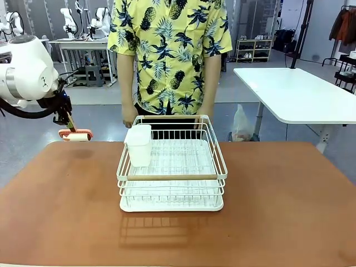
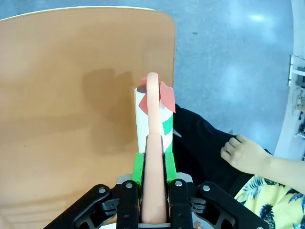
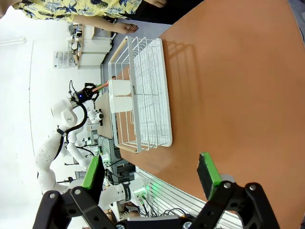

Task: Clean the table.
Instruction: Place the Lint Roller down when the Dish drying rack is positioned in the middle of the table.

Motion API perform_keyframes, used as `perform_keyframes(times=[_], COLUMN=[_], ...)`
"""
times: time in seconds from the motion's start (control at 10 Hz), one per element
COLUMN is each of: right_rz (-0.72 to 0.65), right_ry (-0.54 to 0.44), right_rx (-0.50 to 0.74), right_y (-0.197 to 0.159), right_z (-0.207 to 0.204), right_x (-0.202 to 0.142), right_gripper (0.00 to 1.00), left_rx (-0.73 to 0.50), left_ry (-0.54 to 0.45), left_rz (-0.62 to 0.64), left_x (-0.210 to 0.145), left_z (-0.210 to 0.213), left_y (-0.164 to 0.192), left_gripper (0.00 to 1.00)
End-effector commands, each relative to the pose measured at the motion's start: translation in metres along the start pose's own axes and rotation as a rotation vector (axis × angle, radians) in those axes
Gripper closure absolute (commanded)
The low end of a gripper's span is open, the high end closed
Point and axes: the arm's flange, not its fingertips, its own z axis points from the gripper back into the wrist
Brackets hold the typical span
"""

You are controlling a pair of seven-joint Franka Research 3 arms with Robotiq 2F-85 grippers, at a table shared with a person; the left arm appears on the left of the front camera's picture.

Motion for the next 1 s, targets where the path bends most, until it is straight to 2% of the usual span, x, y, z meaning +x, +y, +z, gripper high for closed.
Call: perform_keyframes(times=[0.0,0.3,0.9], right_rz=[0.005,0.005,0.005], right_ry=[0.0,0.0,0.0], right_rx=[0.005,0.005,0.005], right_y=[0.002,0.002,0.002], right_z=[0.002,0.002,0.002], right_x=[-0.001,-0.001,-0.001], right_gripper=[0.0,0.0,0.0], left_rx=[-0.039,-0.057,0.01], left_ry=[0.02,0.053,0.071], left_rz=[-0.008,-0.038,-0.026], left_x=[0.002,-0.001,-0.006], left_z=[-0.008,-0.015,-0.032], left_y=[0.004,0.01,0.036], left_gripper=[0.79,0.79,0.79])
